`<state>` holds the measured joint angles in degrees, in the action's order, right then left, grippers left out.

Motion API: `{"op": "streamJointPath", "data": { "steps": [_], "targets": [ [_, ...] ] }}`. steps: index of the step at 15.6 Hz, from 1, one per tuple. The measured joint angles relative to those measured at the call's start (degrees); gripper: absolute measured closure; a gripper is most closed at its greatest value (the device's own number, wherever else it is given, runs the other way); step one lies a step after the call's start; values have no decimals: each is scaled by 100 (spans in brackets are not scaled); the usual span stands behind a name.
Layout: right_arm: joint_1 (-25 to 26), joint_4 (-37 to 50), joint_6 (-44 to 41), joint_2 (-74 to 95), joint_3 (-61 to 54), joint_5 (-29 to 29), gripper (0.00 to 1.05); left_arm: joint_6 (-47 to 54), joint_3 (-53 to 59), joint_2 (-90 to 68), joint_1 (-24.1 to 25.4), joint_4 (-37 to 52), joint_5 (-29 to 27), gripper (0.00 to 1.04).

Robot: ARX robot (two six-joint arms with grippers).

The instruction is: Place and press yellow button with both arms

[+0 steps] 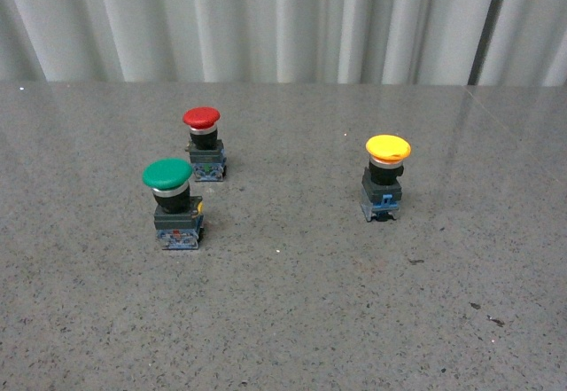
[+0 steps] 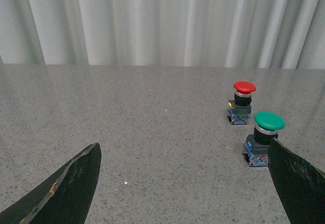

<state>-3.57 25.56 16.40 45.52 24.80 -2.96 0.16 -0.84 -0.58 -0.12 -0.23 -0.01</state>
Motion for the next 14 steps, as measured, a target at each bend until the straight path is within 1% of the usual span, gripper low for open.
{"op": "streamJointPath", "data": {
  "steps": [1,3,5,6,7,9,11,12,13,14],
  "targets": [
    [-295,385,-55,990,498,-7,6,0,0,0,0,0,0,7],
    [-994,503,-280,3152,1808,-116,6,0,0,0,0,0,0,7],
    [-1351,376,-409,4083,2500,-286,6,0,0,0,0,0,0,7],
    [-1502,308,-481,4465,2710,-387,13,0,0,0,0,0,0,7],
    [-1589,188,-533,4653,2787,-474,22,0,0,0,0,0,0,7],
    [-1794,20,-612,4876,2811,-492,48,0,0,0,0,0,0,7],
    [-1878,20,-654,4883,2811,-481,62,0,0,0,0,0,0,7],
    [-1985,-39,-739,4894,2754,-396,92,0,0,0,0,0,0,7],
    [-2050,-90,-817,5001,2627,-282,103,0,0,0,0,0,0,7],
    [-2114,-94,-857,5167,2601,-236,103,0,0,0,0,0,0,7]
  ]
}}
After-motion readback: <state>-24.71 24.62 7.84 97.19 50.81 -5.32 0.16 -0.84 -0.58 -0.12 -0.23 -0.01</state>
